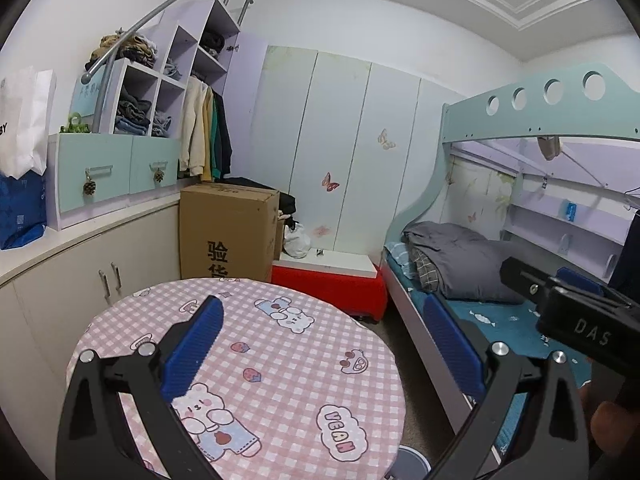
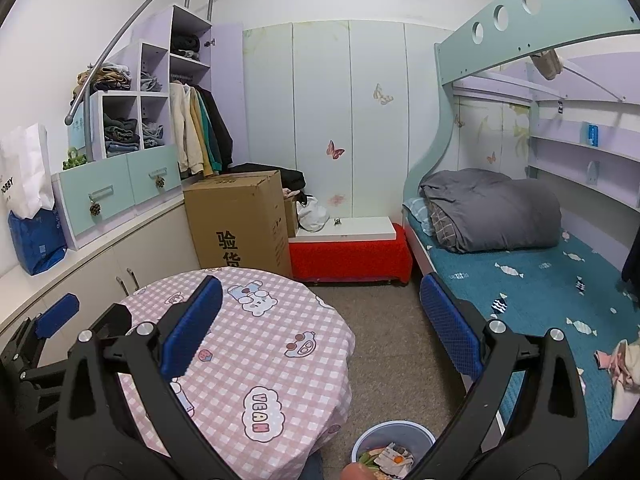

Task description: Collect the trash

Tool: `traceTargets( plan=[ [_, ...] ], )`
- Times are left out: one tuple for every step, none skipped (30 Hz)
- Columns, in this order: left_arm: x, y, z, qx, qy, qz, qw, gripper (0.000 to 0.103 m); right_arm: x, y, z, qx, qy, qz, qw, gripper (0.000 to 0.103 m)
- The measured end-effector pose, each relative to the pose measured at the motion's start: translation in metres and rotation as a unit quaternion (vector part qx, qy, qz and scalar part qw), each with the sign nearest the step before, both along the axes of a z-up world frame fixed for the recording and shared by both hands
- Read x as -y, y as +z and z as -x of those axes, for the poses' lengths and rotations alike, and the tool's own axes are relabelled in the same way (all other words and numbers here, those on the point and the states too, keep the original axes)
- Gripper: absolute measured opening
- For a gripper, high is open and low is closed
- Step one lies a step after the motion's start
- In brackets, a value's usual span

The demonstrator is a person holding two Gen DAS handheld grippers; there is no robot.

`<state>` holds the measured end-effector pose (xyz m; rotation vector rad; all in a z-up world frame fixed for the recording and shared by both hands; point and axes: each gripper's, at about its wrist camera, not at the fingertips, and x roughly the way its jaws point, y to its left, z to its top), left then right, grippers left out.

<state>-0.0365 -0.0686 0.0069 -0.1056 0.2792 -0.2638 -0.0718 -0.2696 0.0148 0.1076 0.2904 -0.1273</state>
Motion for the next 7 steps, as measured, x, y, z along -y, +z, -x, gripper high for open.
traceTargets(
  plan=[
    [-0.0003, 0.0007, -0.0017, -0.003, 0.004, -0.001, 1.0000, 0.098, 0.0007, -0.0001, -0.0010, 0.000, 0.000, -0.001, 1.000, 0.097],
    [0.0003, 0.0003, -0.0033, -0.007, 0.013, -0.005, 0.9999, 0.098, 0.0000, -0.0002, -0.0017, 0.000, 0.001, -0.001, 1.000, 0.097],
    [0.0007, 0.0005, -0.0039, -0.007, 0.018, -0.009, 0.9998, 0.098, -0.0002, -0.0001, -0.0025, -0.001, 0.002, -0.001, 1.000, 0.097],
    [0.0021, 0.0004, -0.0049, -0.006, 0.025, -0.016, 0.9995, 0.098, -0.0005, -0.0006, -0.0020, -0.001, 0.001, 0.000, 1.000, 0.097],
    [0.0033, 0.0003, -0.0056, -0.007, 0.028, -0.019, 0.9994, 0.098, -0.0009, -0.0007, -0.0027, -0.001, 0.002, 0.000, 1.000, 0.097],
    [0.0047, 0.0001, -0.0071, -0.010, 0.028, -0.021, 0.9993, 0.098, -0.0012, -0.0010, -0.0034, -0.002, 0.003, -0.001, 1.000, 0.097],
    [0.0053, 0.0002, -0.0081, -0.012, 0.028, -0.022, 0.9993, 0.098, -0.0015, -0.0010, -0.0037, -0.002, 0.003, -0.001, 1.000, 0.097]
  ],
)
